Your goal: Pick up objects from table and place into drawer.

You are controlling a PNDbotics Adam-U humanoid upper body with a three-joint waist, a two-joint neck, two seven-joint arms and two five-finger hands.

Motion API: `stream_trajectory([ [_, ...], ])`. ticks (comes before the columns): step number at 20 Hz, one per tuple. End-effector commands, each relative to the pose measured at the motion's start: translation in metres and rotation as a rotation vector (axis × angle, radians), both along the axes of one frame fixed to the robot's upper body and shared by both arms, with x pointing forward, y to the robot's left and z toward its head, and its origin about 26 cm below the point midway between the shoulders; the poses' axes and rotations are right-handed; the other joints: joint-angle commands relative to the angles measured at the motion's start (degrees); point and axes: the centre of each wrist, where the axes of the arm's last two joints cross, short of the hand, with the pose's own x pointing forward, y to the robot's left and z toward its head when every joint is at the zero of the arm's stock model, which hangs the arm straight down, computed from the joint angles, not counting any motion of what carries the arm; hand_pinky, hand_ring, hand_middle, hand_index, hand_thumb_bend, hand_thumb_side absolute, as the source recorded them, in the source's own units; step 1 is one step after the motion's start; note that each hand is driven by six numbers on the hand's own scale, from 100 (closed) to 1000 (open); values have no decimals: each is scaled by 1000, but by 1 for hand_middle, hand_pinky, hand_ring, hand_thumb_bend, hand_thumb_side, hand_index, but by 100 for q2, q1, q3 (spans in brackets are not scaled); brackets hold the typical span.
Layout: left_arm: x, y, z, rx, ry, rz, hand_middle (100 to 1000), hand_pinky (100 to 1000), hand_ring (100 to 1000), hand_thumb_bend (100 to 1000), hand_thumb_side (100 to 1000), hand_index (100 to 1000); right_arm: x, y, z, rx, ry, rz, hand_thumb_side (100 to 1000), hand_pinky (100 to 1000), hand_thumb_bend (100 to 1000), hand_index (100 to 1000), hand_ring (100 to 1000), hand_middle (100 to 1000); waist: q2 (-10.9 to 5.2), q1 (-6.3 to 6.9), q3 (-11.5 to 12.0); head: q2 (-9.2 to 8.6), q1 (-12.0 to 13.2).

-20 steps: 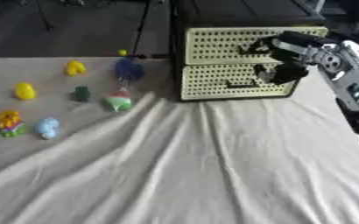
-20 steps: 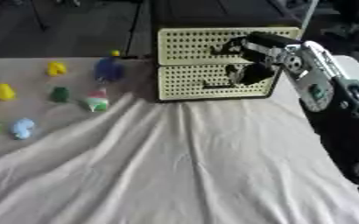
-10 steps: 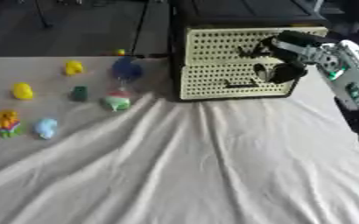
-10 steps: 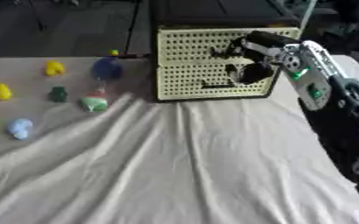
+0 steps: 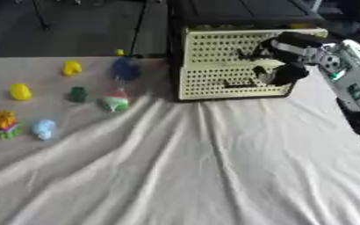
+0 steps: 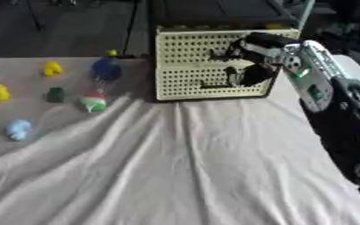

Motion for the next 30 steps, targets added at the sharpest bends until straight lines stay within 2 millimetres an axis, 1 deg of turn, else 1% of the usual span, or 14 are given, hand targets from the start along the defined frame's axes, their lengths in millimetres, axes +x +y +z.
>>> stream_trajectory([
  [1,-3,0,7,1,-27,-5,793,692,765,204,960,937,-14,-3,13,-56,-11,-3,288,100,100,706,100,100,-122,5,-22,1,9],
  [10,-3,0,8,-2,-30,-2,794,693,765,205,958,937,-44,8,14,-73,22,54,288,100,100,692,100,100,-146,19,-84,21,35],
  [17,-3,1,9,-5,-33,-1,795,694,766,207,957,937,-75,22,13,-72,24,116,305,100,100,695,100,100,-154,20,-123,15,93],
  [20,-3,1,9,-5,-34,-1,795,694,766,203,959,937,-85,26,13,-66,34,128,305,100,100,693,100,100,-161,16,-135,24,108],
  [23,-3,1,9,-7,-34,-1,795,694,767,200,960,937,-91,27,14,-58,41,133,306,100,100,693,100,100,-166,14,-143,21,129],
  [26,-3,0,9,-8,-33,-2,795,694,767,199,961,937,-93,27,13,-57,42,120,307,100,100,699,100,100,-172,15,-146,14,134],
  [27,-3,0,9,-9,-33,-2,795,694,767,197,962,937,-94,26,13,-55,39,114,308,100,100,728,100,100,-171,16,-146,16,135],
  [28,-3,0,9,-9,-32,-2,795,694,767,197,962,937,-93,26,13,-52,37,109,308,100,100,734,100,100,-169,18,-145,17,134],
  [29,-3,0,9,-9,-32,-3,795,694,767,197,962,937,-93,25,13,-50,35,106,308,100,100,768,100,100,-167,18,-146,18,133],
  [30,-3,0,9,-9,-32,-3,795,694,767,196,962,937,-93,25,12,-47,33,105,308,100,100,773,100,100,-165,19,-147,17,132],
])
